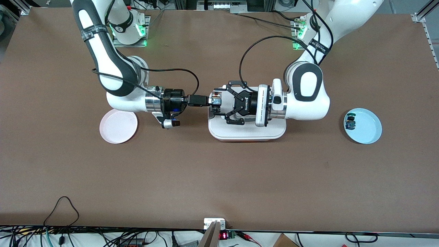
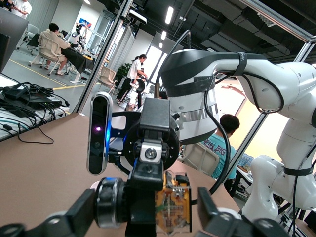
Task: Transfer orange switch to right arm and place
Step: 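Open the left gripper and withdraw it while the right gripper holds the switch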
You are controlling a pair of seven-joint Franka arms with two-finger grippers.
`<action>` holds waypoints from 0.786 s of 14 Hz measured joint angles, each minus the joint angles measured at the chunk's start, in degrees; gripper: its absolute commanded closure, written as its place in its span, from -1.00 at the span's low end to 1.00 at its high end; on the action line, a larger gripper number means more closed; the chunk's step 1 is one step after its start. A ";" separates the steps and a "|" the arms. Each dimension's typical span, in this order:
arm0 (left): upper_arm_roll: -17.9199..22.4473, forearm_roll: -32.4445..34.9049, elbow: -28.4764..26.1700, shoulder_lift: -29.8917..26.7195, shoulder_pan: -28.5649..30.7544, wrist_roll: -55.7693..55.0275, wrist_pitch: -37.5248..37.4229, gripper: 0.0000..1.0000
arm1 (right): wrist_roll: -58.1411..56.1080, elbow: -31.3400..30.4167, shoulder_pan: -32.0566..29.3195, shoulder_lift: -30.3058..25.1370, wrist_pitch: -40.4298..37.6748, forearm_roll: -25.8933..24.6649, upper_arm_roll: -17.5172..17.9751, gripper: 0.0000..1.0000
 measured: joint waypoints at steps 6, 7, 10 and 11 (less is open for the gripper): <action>0.24 13.30 2.13 -1.94 2.22 -13.80 -3.13 -1.00 | 0.00 0.01 0.00 0.08 -0.03 0.00 -0.01 1.00; 0.30 18.66 3.24 -2.70 3.11 -19.13 -5.19 -1.00 | 0.00 0.04 0.01 0.08 -0.04 0.00 -0.01 1.00; 0.51 36.16 7.79 -4.30 5.65 -35.86 -13.78 -1.00 | -0.02 0.08 -0.04 -0.19 -0.07 -0.02 -0.12 1.00; 0.56 41.16 9.34 -4.52 6.26 -40.54 -16.60 -1.00 | -0.02 0.08 -0.20 -0.45 -0.28 -0.16 -0.21 1.00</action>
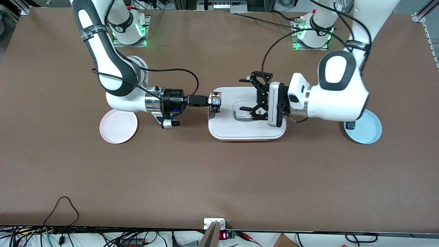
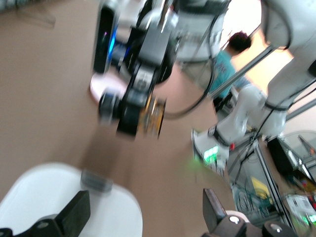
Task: Transfer orange switch to right arm and place
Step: 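Open the left gripper and withdraw it while the right gripper holds the switch, then carry the switch with the right gripper over the pink plate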
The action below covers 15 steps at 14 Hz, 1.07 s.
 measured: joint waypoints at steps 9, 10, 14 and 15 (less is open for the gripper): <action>-0.05 45.01 13.49 -0.17 0.97 -37.20 -22.91 -1.00 | 0.08 -0.20 -12.31 -3.46 -13.26 -20.65 -1.14 1.00; -0.03 50.41 14.24 -0.18 0.93 -39.34 -23.92 -1.00 | 0.08 -0.21 -13.65 -3.87 -14.32 -23.84 -1.15 1.00; 0.32 66.91 17.74 -0.17 1.18 -42.25 -25.47 -1.00 | -0.05 -0.20 -17.52 -5.46 -16.62 -38.99 -1.16 1.00; 0.40 69.39 19.86 -0.20 1.22 -43.09 -25.81 -1.00 | -0.31 -0.20 -18.16 -5.93 -16.83 -42.88 -1.17 1.00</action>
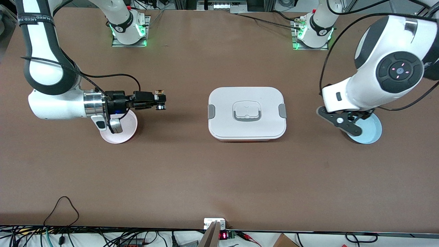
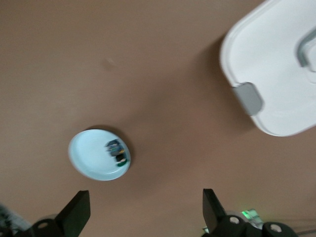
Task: Transfer orange switch to right arm and place
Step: 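Carry the switch with the right gripper over the pink plate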
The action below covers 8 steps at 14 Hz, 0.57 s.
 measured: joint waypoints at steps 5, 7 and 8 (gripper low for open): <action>2.55 0.13 6.46 -0.99 1.41 -17.31 -2.58 -1.00 | -7.78 0.03 -1.58 -2.53 -0.10 -21.83 0.02 1.00; 7.81 -6.62 1.97 -4.19 1.41 -22.21 2.62 -1.00 | -14.79 0.05 -1.58 -3.56 0.11 -32.84 0.18 1.00; 10.59 -11.97 -3.49 -7.51 1.60 -22.60 8.66 -1.00 | -18.41 0.04 -1.58 -3.81 0.70 -38.08 0.36 1.00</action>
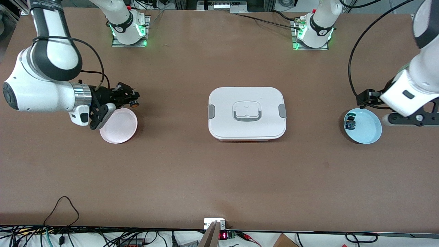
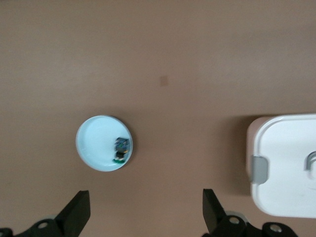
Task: Transfer orange switch to right arm and place
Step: 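Carry the switch with the right gripper over the pink plate, then lower the switch onto the pink plate and open the right gripper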
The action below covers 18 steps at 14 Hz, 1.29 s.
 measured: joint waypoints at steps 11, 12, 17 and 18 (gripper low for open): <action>8.09 -5.42 -26.33 -18.93 -3.38 3.73 11.27 -1.00 | -27.01 -9.34 -0.80 0.14 22.90 -27.75 1.14 1.00; 8.22 -5.42 -26.33 -18.81 -3.38 3.73 11.32 -1.00 | -28.98 -11.06 -1.04 0.14 26.01 -28.74 1.13 1.00; 8.25 -5.42 -26.15 -18.52 -3.42 3.73 11.27 -1.00 | -34.00 -20.15 -1.15 0.22 42.00 -35.18 1.14 1.00; 8.24 -5.42 -26.15 -18.49 -3.44 3.73 11.27 -1.00 | -35.30 -21.87 -1.15 0.26 45.04 -36.17 1.16 1.00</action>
